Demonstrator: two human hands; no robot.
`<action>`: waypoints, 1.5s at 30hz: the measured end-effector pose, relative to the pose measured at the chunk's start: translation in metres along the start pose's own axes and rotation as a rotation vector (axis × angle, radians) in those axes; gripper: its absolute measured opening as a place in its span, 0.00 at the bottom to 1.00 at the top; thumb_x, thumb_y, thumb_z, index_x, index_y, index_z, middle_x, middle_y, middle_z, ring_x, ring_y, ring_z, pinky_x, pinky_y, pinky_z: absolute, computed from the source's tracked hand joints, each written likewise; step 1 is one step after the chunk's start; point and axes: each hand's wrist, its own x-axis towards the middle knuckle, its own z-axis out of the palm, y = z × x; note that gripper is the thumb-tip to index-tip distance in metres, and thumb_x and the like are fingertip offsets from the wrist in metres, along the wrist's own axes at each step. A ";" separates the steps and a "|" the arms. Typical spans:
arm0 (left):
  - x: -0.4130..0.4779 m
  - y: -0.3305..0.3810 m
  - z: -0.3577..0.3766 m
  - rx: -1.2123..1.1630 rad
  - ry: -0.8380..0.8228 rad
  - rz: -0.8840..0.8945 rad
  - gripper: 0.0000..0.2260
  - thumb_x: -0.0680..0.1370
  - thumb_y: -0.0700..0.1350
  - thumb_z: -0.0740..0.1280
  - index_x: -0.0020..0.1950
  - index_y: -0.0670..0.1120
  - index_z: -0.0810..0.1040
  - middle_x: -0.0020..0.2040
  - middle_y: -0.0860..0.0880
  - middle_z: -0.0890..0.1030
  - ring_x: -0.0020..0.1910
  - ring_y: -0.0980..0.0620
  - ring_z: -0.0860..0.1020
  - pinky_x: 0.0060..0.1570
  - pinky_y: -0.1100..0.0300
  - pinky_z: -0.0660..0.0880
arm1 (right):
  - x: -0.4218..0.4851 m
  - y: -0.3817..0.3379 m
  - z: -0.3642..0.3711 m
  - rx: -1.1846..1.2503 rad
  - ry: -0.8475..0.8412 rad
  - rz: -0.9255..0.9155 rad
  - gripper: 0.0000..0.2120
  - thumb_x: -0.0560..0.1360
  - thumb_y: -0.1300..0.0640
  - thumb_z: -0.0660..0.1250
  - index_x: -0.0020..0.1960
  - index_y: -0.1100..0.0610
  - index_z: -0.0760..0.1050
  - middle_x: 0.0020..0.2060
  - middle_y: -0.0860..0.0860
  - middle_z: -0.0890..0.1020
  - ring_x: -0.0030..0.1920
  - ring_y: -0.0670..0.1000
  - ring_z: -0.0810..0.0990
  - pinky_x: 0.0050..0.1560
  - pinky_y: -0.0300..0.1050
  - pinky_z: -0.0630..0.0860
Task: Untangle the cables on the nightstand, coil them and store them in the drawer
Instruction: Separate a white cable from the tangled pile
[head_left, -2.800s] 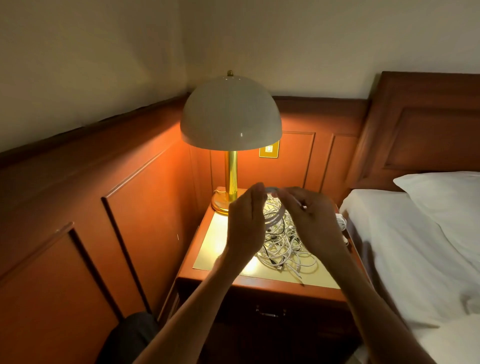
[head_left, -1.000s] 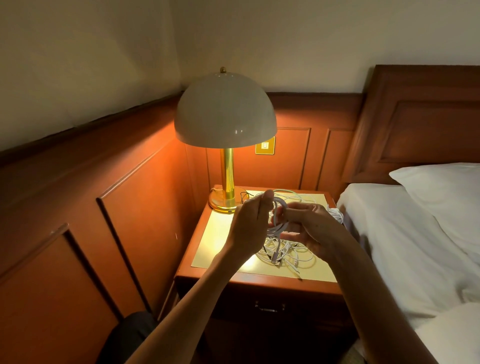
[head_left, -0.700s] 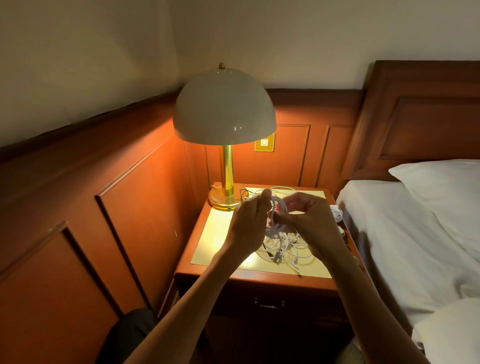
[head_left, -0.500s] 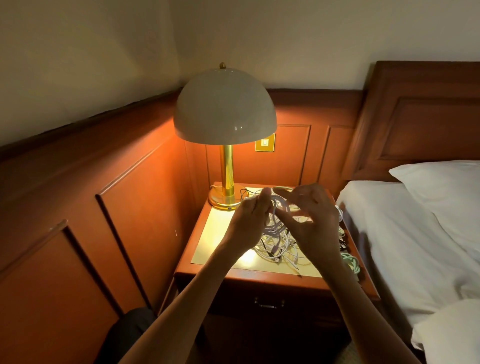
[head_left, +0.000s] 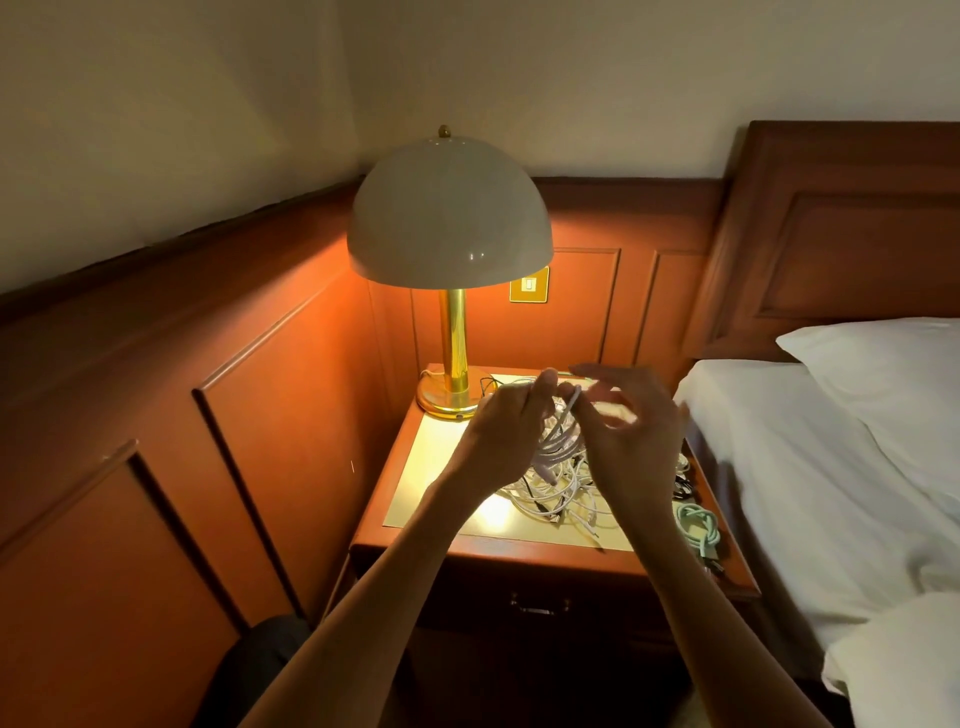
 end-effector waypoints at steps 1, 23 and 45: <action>-0.002 -0.002 -0.002 0.012 -0.028 0.007 0.21 0.86 0.53 0.54 0.33 0.52 0.71 0.21 0.58 0.71 0.21 0.60 0.69 0.26 0.65 0.62 | 0.003 0.011 -0.005 -0.215 -0.034 -0.338 0.06 0.74 0.61 0.74 0.50 0.53 0.85 0.44 0.52 0.82 0.44 0.43 0.79 0.41 0.36 0.74; -0.006 -0.022 -0.003 0.137 -0.153 -0.055 0.24 0.85 0.57 0.53 0.37 0.46 0.77 0.29 0.49 0.73 0.26 0.56 0.69 0.31 0.58 0.63 | 0.002 0.020 0.000 -0.101 -0.319 0.283 0.19 0.75 0.70 0.64 0.49 0.47 0.84 0.41 0.39 0.84 0.37 0.46 0.85 0.40 0.51 0.84; -0.005 -0.015 -0.010 -0.518 0.047 -0.198 0.20 0.85 0.53 0.54 0.35 0.47 0.65 0.26 0.57 0.60 0.24 0.59 0.58 0.27 0.63 0.58 | -0.002 0.061 -0.042 -0.222 -0.527 0.207 0.02 0.75 0.55 0.73 0.46 0.49 0.83 0.39 0.42 0.85 0.37 0.46 0.83 0.42 0.49 0.83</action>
